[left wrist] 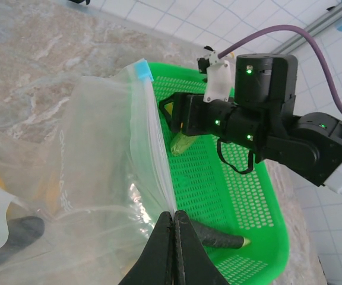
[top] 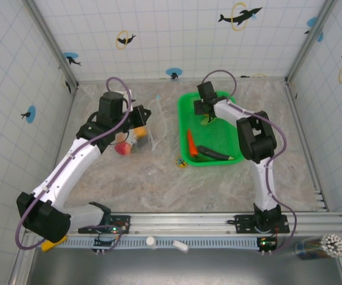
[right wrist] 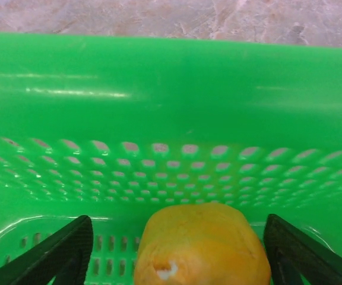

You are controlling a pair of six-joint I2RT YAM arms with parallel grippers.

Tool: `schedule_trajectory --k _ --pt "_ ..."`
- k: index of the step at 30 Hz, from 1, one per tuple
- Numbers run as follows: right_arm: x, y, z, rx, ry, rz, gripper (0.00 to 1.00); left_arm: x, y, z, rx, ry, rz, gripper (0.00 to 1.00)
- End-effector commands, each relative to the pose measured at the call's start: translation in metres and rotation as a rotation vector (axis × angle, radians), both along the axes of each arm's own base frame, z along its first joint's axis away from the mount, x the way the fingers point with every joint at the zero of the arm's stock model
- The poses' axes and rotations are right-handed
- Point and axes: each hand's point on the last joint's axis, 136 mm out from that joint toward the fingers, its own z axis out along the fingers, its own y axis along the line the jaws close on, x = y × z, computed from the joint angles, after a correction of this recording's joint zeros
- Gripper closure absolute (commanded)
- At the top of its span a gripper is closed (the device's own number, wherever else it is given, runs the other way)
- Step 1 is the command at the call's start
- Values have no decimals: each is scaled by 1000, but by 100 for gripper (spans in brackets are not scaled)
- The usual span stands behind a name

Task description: Place the food in the zip-top bag and seal the zipper

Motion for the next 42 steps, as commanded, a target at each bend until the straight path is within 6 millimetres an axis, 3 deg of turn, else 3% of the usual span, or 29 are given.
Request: schedule_trajectory --k 1,6,10,19,24,31,36,42 --pt "6 -1 -1 -16 1 -4 31 1 -3 2 -20 -8 -14 100" --pt "4 -3 0 -20 3 -5 45 2 -3 -1 -18 -1 -13 100" --pt "-3 -8 17 1 -34 -7 54 2 -2 -1 -17 1 -6 100" --pt "-24 -14 56 108 -101 7 55 0 1 1 -23 -5 15 100" --pt "-39 -13 92 183 -153 27 55 -3 2 8 -41 -11 16 100" --pt "-99 24 170 518 -268 177 55 -11 -2 16 -86 -11 -6 100" --pt "-152 69 235 762 -348 342 55 -15 -1 14 -100 2 -5 100" --pt "-205 128 281 910 -355 506 54 -15 1 18 -95 -3 3 100"
